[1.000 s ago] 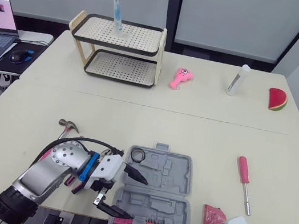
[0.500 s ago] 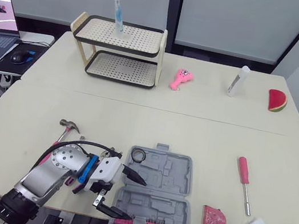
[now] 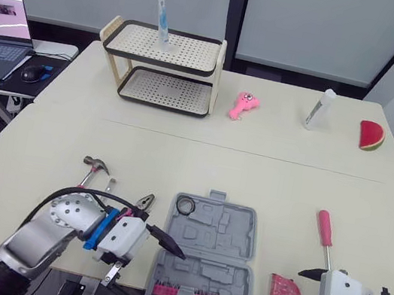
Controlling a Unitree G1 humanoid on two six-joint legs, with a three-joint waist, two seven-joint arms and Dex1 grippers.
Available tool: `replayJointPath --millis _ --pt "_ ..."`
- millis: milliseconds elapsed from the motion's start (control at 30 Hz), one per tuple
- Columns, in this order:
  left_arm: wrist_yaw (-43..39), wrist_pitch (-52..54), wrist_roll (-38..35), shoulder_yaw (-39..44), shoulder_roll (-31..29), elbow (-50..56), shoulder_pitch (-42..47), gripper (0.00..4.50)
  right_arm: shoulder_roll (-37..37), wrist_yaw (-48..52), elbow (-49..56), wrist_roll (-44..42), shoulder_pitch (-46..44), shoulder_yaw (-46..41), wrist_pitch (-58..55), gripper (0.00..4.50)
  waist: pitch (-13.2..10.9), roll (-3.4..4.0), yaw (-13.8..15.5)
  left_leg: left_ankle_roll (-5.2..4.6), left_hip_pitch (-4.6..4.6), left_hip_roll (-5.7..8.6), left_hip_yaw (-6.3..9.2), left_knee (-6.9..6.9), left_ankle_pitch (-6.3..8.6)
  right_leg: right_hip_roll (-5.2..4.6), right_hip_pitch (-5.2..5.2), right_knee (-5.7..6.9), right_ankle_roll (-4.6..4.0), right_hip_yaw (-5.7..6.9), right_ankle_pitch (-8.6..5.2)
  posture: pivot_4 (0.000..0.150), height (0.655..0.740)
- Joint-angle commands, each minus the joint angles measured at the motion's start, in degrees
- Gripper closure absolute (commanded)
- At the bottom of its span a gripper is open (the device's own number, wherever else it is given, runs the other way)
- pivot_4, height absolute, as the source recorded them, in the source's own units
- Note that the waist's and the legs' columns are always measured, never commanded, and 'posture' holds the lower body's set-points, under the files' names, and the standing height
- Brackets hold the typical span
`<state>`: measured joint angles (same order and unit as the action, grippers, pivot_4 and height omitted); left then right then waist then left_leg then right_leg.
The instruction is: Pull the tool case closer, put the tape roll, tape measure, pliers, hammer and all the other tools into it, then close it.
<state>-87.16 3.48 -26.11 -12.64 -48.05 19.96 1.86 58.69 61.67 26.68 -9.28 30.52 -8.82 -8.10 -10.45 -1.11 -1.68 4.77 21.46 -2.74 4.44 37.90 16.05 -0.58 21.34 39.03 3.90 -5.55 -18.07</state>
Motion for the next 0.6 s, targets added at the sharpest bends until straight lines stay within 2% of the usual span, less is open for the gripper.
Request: replayJointPath --millis 33,600 --pt "0.2 1.48 -2.58 1.53 -1.01 4.12 -0.04 0.0 0.22 0.93 -3.08 2.04 -1.93 1.69 3.52 0.02 -0.01 -0.01 -0.02 0.0 0.0 0.01 -0.02 0.02 0.0 -0.01 -0.01 -0.01 0.03 -0.03 0.01 0.15 0.735" --pt "4.04 12.05 -5.0 0.36 -0.41 10.09 4.85 0.0 -2.49 -1.18 -7.73 6.65 -9.39 9.85 3.81 0.02 -0.03 -0.04 -0.06 0.0 0.0 0.02 -0.03 0.04 0.0 0.0 0.0 -0.03 0.04 -0.05 0.03 0.15 0.735"
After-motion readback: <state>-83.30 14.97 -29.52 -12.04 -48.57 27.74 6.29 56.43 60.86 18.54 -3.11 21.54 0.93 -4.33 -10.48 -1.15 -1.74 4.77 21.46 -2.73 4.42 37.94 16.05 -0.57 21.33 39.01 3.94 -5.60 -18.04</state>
